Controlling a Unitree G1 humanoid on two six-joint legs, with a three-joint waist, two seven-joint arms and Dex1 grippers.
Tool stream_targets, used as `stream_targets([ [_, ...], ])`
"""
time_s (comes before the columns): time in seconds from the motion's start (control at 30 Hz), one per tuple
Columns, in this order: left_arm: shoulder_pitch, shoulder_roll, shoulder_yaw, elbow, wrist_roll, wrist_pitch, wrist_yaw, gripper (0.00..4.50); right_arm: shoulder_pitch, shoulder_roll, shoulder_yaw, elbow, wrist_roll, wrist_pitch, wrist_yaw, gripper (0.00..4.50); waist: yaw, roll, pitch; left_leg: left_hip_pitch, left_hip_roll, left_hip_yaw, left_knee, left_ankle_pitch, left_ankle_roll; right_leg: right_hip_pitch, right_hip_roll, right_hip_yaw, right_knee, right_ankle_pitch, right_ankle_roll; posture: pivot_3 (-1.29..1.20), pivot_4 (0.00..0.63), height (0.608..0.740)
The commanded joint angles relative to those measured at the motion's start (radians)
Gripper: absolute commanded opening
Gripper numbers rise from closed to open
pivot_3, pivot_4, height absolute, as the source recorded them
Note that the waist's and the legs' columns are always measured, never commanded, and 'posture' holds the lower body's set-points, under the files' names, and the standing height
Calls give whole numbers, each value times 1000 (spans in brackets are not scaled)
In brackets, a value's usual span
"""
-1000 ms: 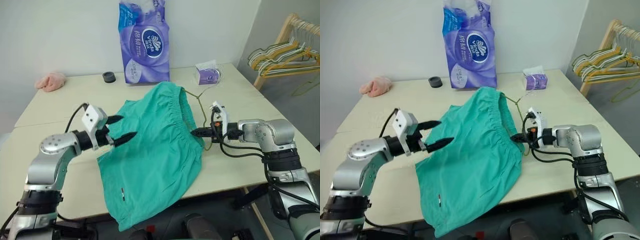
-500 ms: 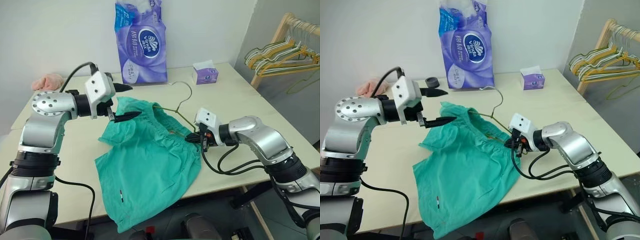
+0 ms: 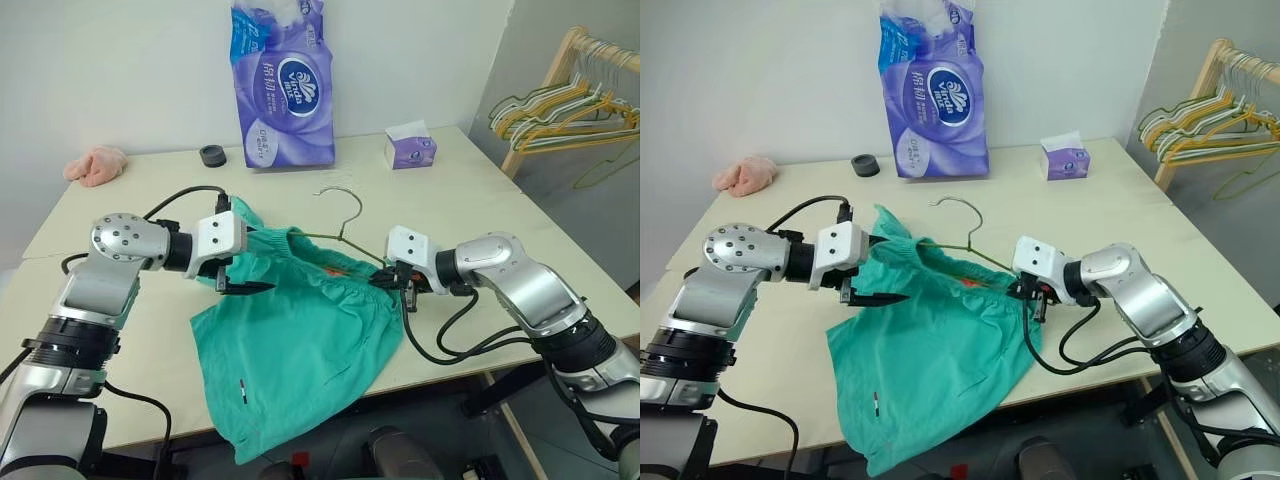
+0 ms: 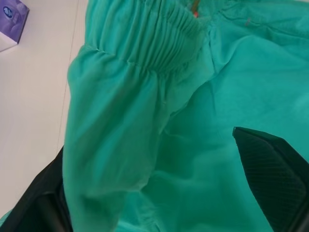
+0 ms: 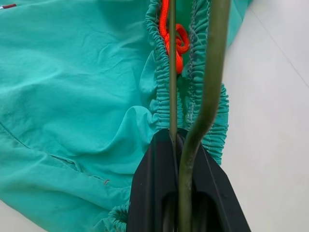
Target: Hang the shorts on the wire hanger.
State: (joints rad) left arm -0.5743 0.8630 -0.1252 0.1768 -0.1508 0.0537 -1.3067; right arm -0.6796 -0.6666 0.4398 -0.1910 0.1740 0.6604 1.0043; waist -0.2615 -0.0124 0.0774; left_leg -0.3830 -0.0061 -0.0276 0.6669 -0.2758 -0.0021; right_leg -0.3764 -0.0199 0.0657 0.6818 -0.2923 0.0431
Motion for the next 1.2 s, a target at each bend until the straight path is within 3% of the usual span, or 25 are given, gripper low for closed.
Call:
stream_targets([
  [0.03,-17,-13,1,4,0,-10,-3,3263,-9,1,-26,-56,0,-32,18,0,0,0,0,0,0,0,0,0,0,0,0,0,0,0,0,-274,28,740],
  [0.3,11,-33,-1,-7,3,-9,-2,759,-2,6,-27,-91,-1,-65,38,0,-3,0,0,0,0,0,0,0,0,0,0,0,0,0,0,-275,27,740],
  [0.4,19,-36,3,-16,2,-5,0,21,5,4,-23,-101,-9,-90,52,0,-7,0,0,0,0,0,0,0,0,0,0,0,0,0,0,-274,26,740],
  [0.57,36,-33,8,-30,6,3,3,21,7,-33,10,-90,-52,-183,115,0,-10,0,0,0,0,-1,0,0,0,0,0,-1,0,0,0,-273,25,740],
  [0.7,56,-20,14,-38,21,7,13,0,9,-84,-8,-3,-123,-298,122,967,-14,0,0,0,0,-1,0,0,0,1,0,-1,1,0,0,-272,24,740],
  [0.9,67,-13,17,-43,31,9,23,0,23,-180,-81,150,-161,-419,134,3017,-12,0,0,0,0,-1,3,0,0,2,-1,-1,0,0,0,-267,23,740],
  [1.03,69,-9,17,-42,31,10,27,0,82,-225,-185,237,-107,-443,133,4379,-12,-1,-1,0,-1,-1,3,0,0,3,-1,-1,0,0,0,-267,23,740],
  [1.2,72,-6,19,-38,26,10,24,0,279,-141,-303,60,101,-267,110,4450,-15,-1,-1,1,0,-2,3,0,0,3,0,-2,2,0,0,-283,27,740],
])
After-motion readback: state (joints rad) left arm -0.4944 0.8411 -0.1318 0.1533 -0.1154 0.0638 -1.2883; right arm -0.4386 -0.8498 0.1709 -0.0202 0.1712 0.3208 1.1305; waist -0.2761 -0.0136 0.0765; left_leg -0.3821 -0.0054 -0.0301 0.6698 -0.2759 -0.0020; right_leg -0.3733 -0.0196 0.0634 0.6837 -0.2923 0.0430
